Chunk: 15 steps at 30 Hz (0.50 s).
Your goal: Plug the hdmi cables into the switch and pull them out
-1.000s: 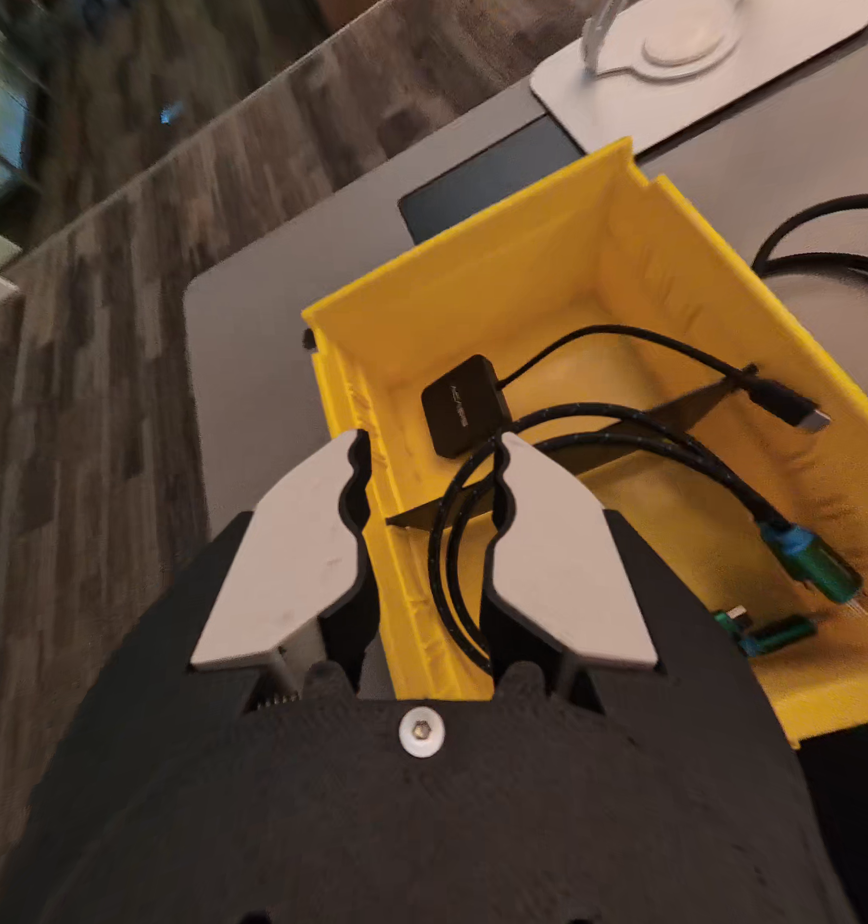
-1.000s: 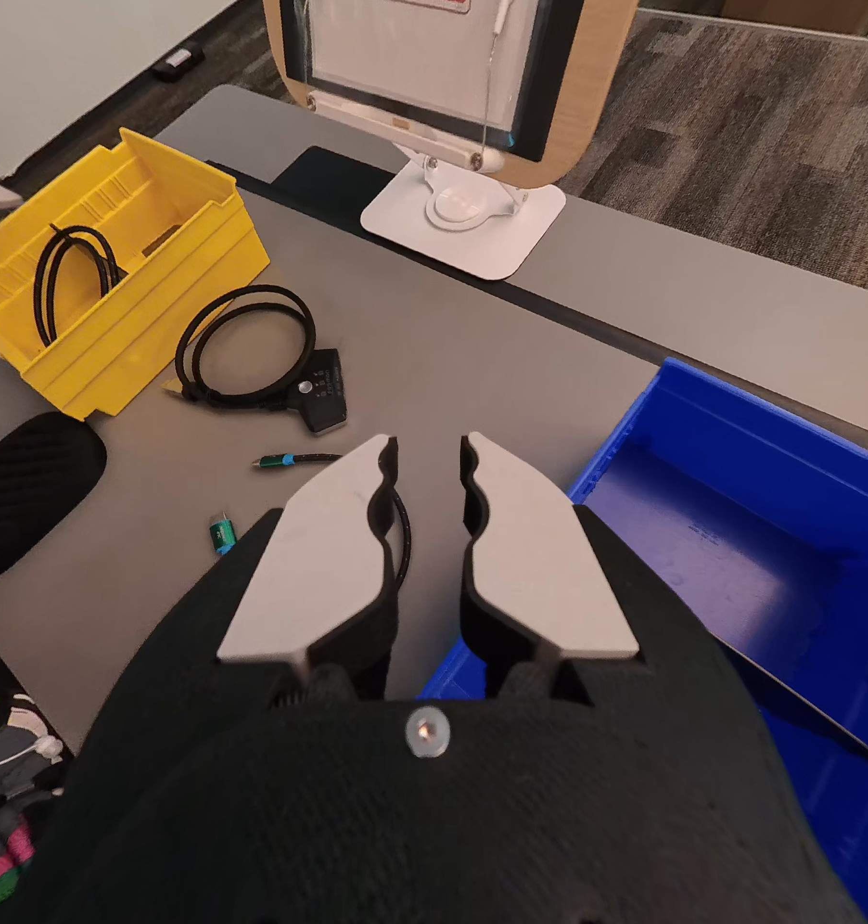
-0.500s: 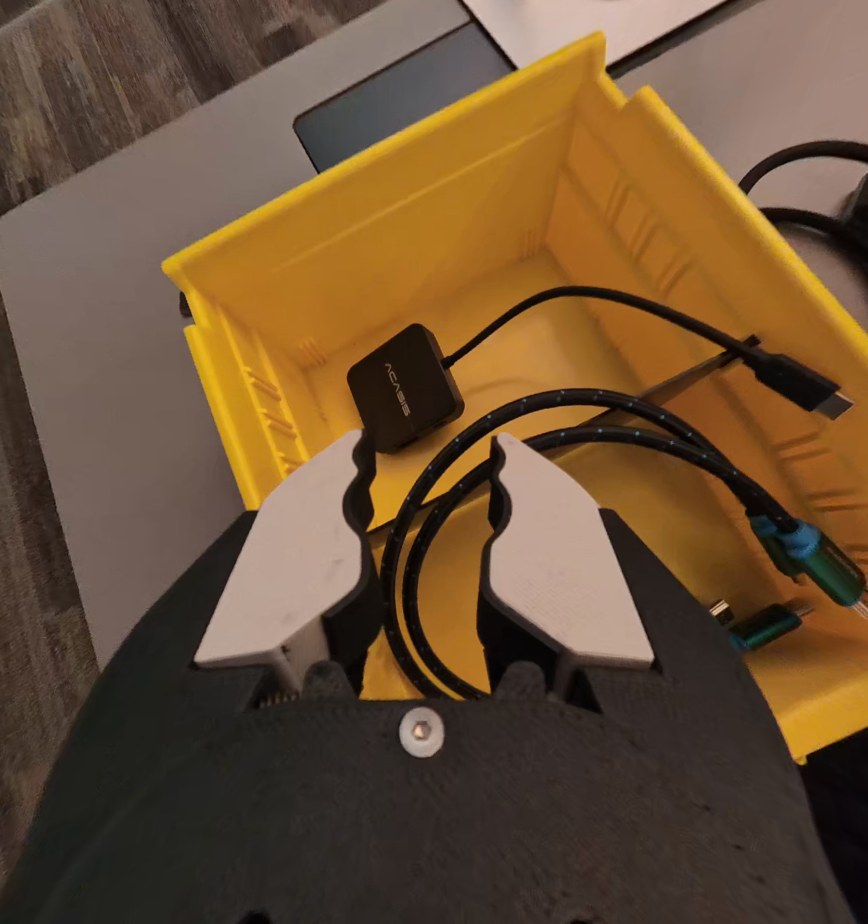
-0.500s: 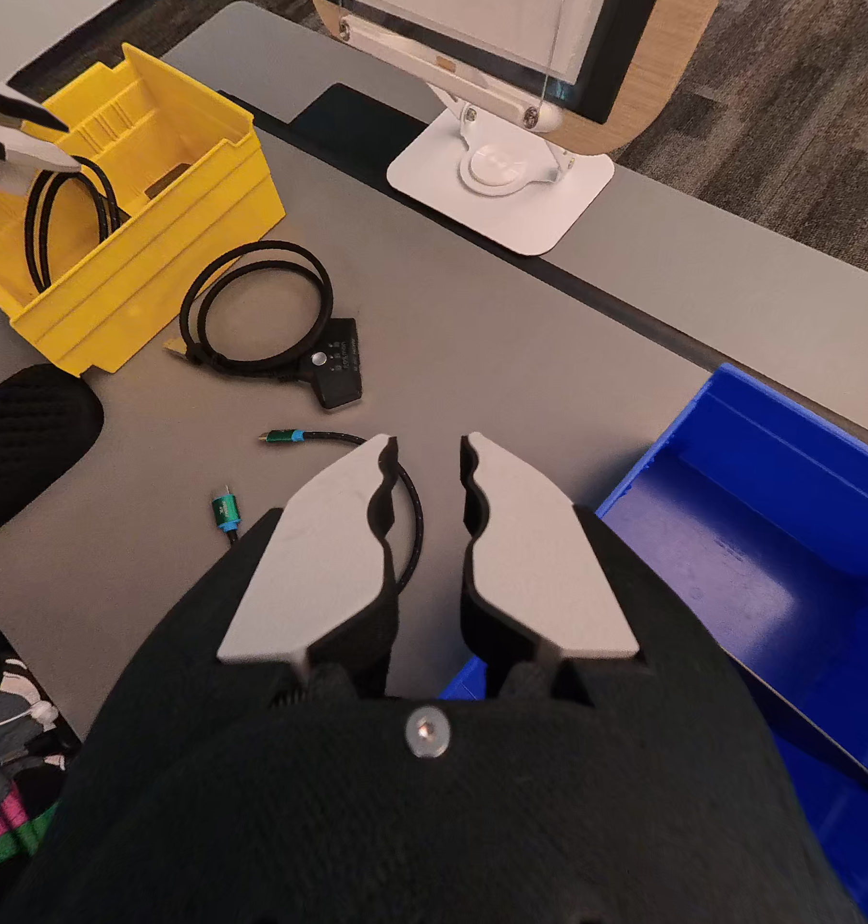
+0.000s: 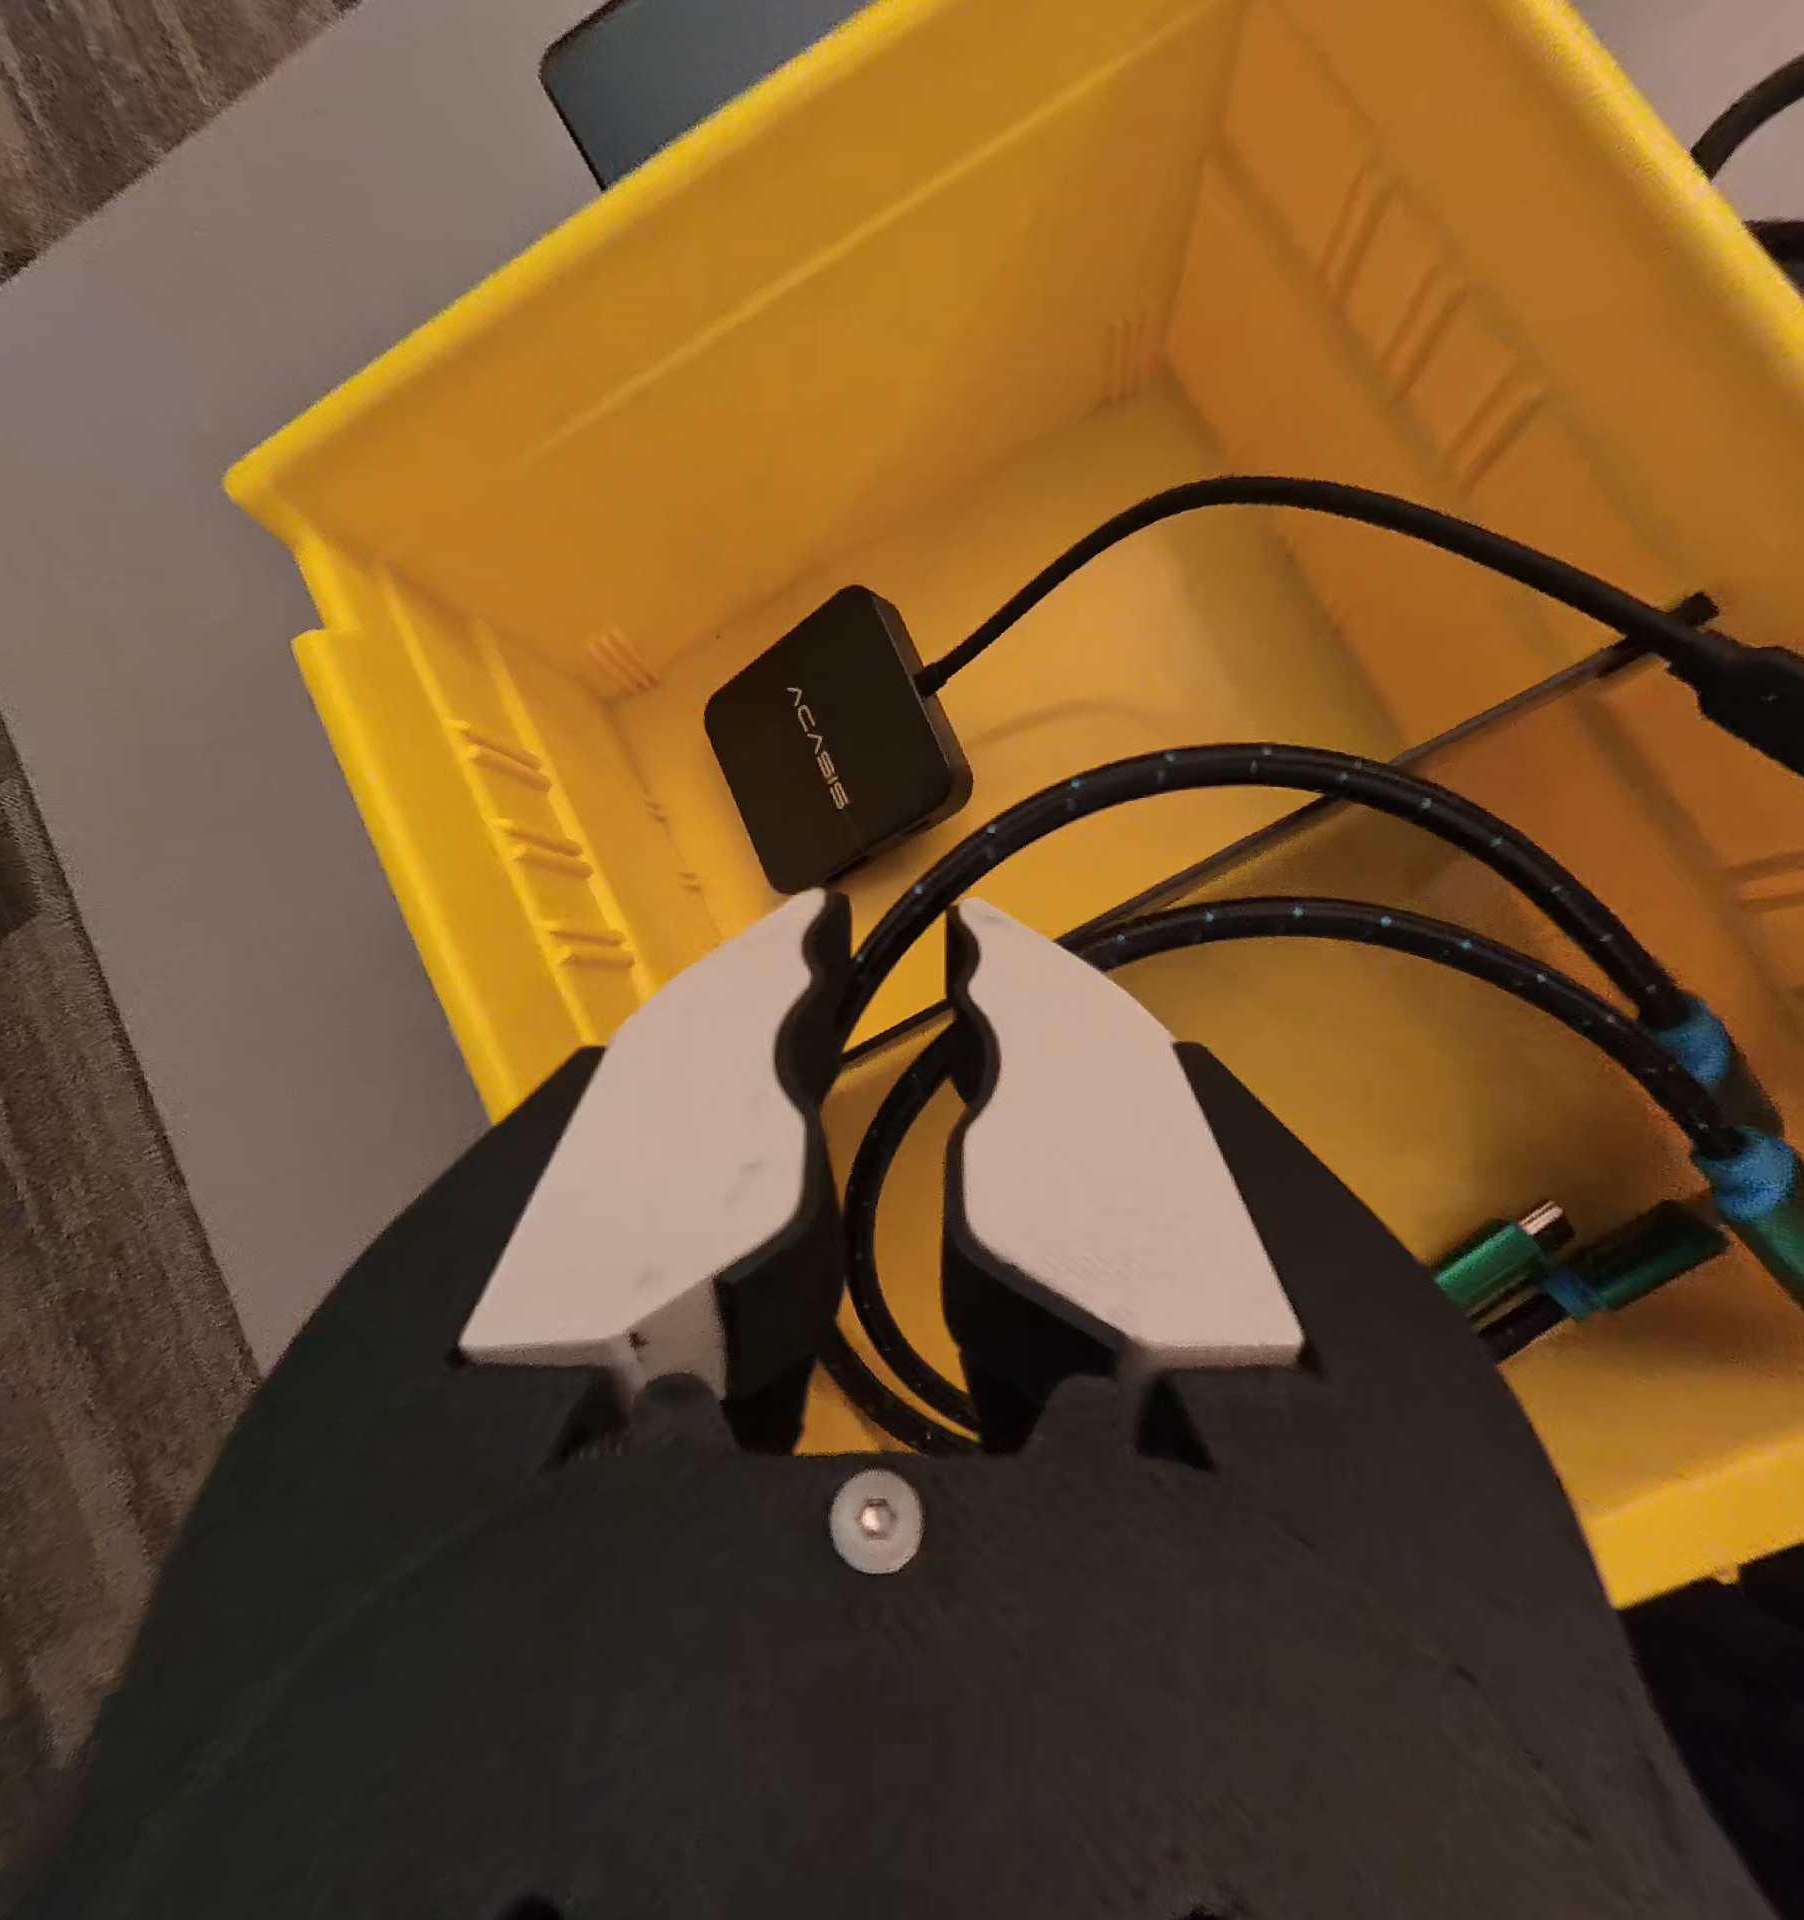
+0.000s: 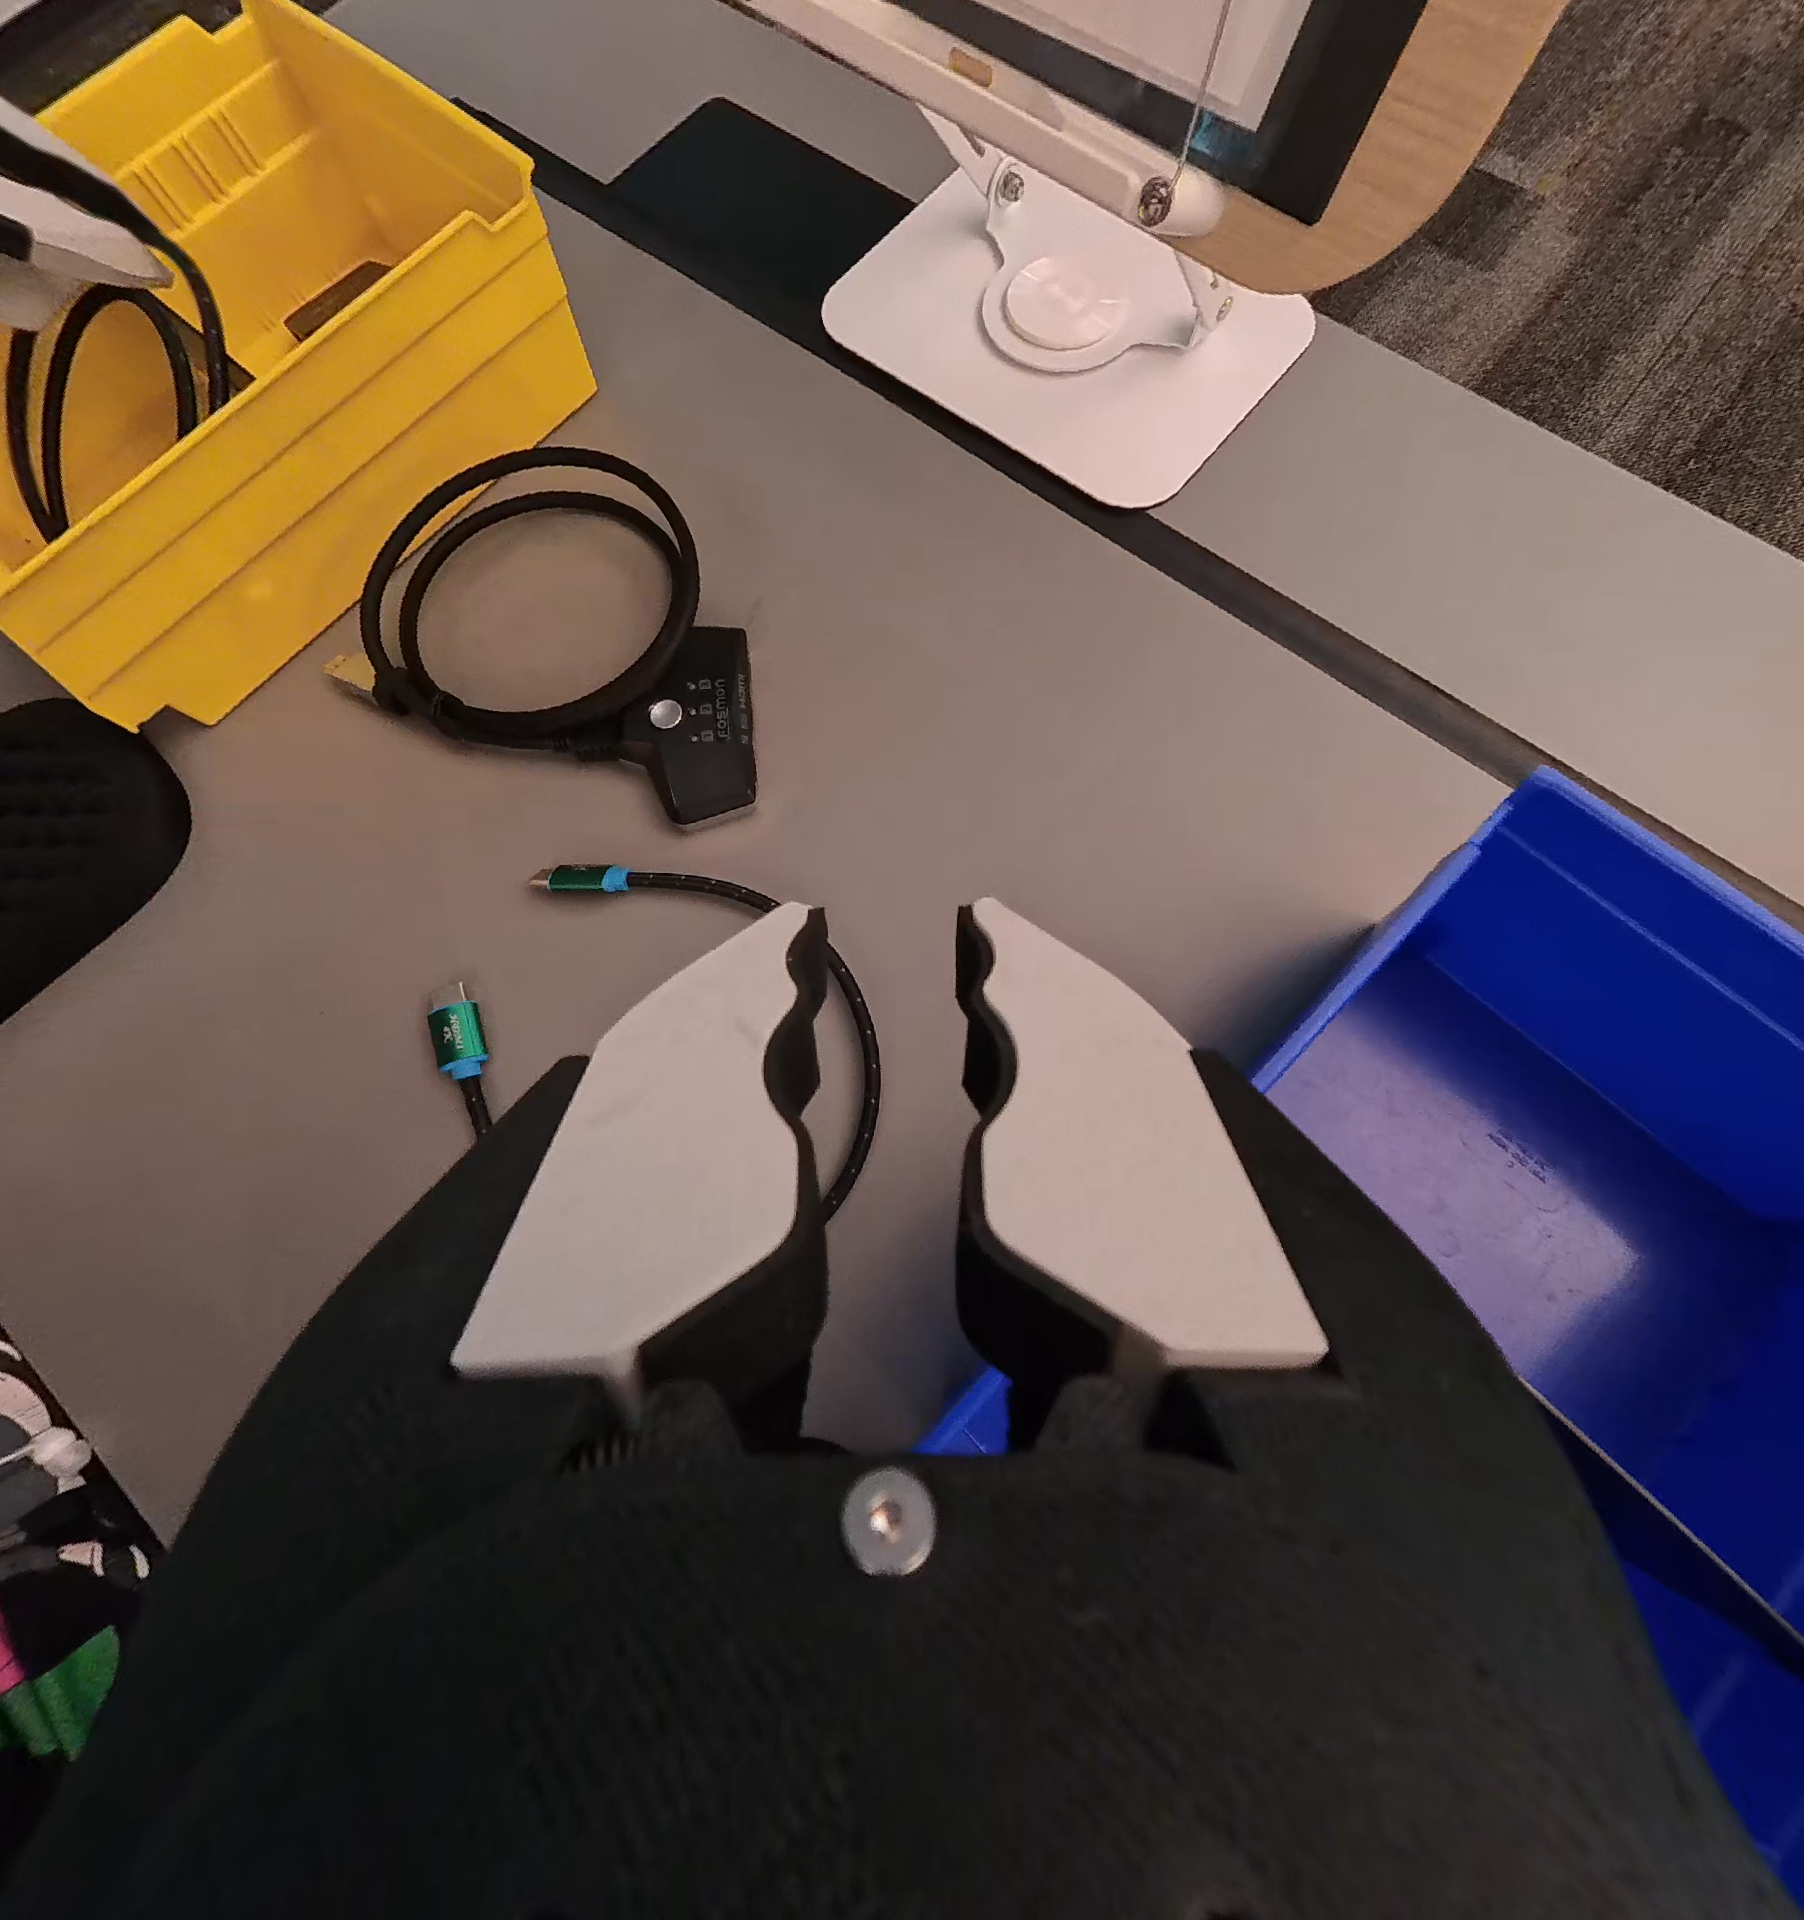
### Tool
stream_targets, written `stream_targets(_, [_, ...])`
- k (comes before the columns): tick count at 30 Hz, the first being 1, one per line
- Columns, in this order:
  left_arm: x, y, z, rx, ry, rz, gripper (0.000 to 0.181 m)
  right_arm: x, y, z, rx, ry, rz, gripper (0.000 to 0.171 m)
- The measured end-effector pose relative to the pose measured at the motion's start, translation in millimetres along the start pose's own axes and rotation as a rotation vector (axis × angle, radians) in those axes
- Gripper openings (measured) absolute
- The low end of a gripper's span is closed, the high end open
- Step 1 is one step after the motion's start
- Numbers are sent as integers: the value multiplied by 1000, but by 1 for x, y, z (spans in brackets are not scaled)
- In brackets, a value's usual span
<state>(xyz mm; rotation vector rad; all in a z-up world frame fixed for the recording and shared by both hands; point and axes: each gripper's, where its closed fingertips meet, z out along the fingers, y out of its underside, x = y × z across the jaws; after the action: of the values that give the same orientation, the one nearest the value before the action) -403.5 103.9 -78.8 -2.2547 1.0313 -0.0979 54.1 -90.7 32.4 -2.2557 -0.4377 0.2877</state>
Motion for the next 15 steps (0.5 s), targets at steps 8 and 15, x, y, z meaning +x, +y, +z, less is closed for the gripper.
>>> stream_targets(8, [-25,-4,-58,-27,-261,99,9,1,-4,-4,23,7,-4,24])
stream_targets(15, [-1,-33,-167,135,-501,196,8,2,-5,-7,34,21,-11,24])
